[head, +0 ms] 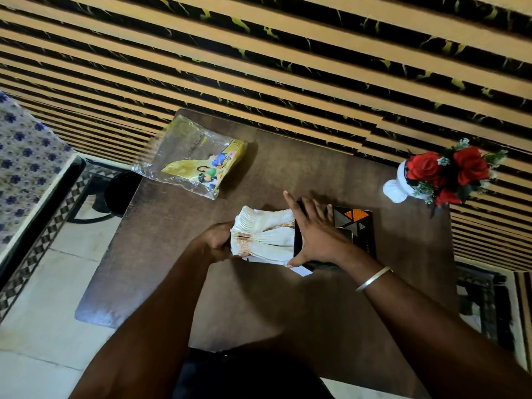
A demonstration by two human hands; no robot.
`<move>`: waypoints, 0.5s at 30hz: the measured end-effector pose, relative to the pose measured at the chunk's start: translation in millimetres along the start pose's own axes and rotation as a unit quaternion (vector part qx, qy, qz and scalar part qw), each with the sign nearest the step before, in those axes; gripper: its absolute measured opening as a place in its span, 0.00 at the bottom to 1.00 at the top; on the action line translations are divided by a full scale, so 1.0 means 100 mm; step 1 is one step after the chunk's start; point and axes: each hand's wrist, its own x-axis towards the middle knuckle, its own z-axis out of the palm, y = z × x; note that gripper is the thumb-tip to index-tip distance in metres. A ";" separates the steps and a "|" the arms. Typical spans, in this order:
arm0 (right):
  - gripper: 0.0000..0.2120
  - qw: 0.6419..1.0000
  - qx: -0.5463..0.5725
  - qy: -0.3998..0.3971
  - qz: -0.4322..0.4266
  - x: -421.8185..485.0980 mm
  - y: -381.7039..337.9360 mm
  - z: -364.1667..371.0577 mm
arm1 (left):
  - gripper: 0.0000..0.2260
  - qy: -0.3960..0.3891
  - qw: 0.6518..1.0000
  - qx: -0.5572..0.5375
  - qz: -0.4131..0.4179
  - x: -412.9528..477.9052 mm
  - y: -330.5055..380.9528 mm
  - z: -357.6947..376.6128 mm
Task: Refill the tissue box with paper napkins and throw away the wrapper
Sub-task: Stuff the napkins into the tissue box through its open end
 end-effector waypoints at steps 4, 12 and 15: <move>0.72 1.000 0.007 -0.003 -0.003 -0.01 0.00 -0.01 | 0.10 0.010 0.999 0.039 0.035 -0.03 0.06 0.03; 0.71 1.000 -0.006 -0.005 0.002 0.01 0.00 -0.02 | 0.09 -0.006 0.992 0.081 0.095 0.02 0.08 0.11; 0.72 1.000 -0.003 -0.005 0.007 0.02 -0.01 -0.02 | 0.09 -0.017 0.993 0.087 0.079 0.02 0.10 0.09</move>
